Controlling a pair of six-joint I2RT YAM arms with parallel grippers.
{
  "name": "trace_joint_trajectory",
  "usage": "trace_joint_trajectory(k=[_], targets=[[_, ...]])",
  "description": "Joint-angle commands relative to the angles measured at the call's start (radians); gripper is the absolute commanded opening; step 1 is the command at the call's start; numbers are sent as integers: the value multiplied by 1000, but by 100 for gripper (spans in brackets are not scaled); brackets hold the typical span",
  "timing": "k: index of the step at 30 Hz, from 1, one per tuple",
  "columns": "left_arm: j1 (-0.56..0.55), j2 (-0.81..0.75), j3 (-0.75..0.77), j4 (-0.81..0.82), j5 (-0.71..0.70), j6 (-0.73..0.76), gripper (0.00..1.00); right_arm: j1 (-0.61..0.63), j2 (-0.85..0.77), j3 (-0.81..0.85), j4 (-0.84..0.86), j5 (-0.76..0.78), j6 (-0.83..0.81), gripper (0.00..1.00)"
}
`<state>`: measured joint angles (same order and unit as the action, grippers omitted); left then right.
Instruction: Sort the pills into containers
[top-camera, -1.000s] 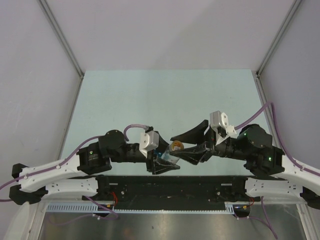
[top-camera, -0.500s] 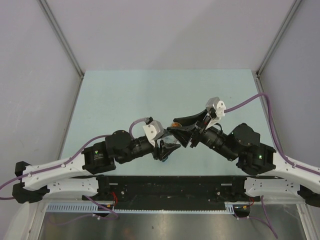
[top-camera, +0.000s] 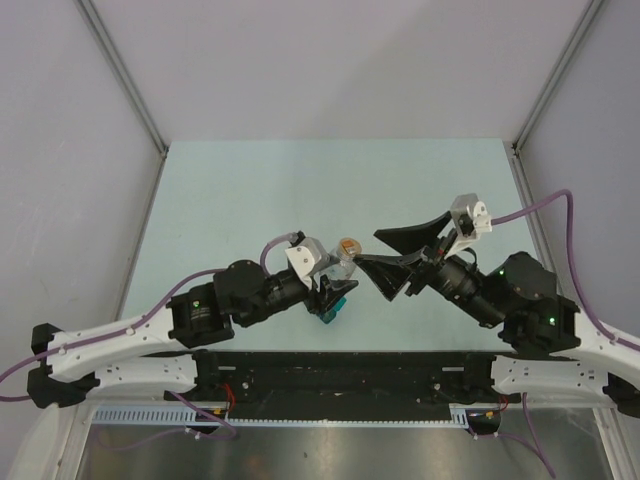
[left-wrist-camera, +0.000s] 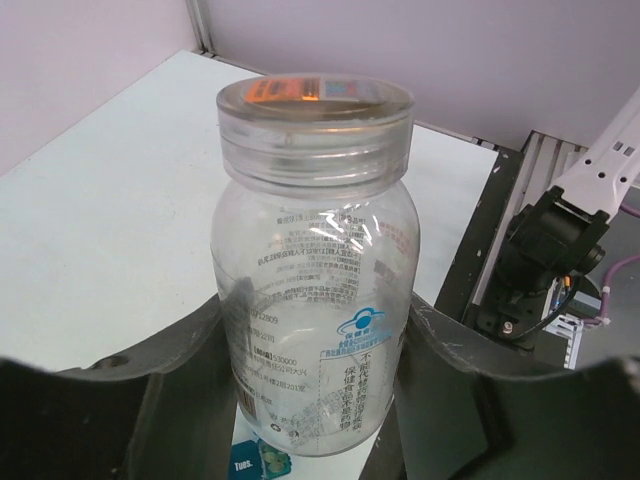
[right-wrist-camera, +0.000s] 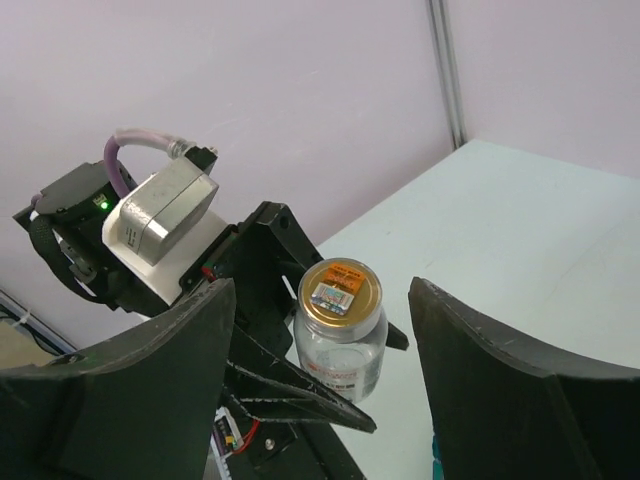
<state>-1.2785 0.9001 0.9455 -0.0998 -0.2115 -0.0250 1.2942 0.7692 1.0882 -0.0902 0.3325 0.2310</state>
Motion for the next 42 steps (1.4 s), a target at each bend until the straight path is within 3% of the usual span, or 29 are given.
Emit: trace_joint_trajectory(k=[1,15,34,40,42], targets=[[2,-23,-17,28,3,22,0,-1,5,85,-130,55,62,76],[2,6,-8,25,20,22,0,-3,134,188,-373,152,203,75],[2,14,-11,20,6,22,0,-42,209,187,-413,-73,278,61],[2,5,-20,20,4,19,0,-47,209,187,-419,-79,261,27],[1,3,-28,20,3,13,6,-50,199,187,-415,-50,249,14]])
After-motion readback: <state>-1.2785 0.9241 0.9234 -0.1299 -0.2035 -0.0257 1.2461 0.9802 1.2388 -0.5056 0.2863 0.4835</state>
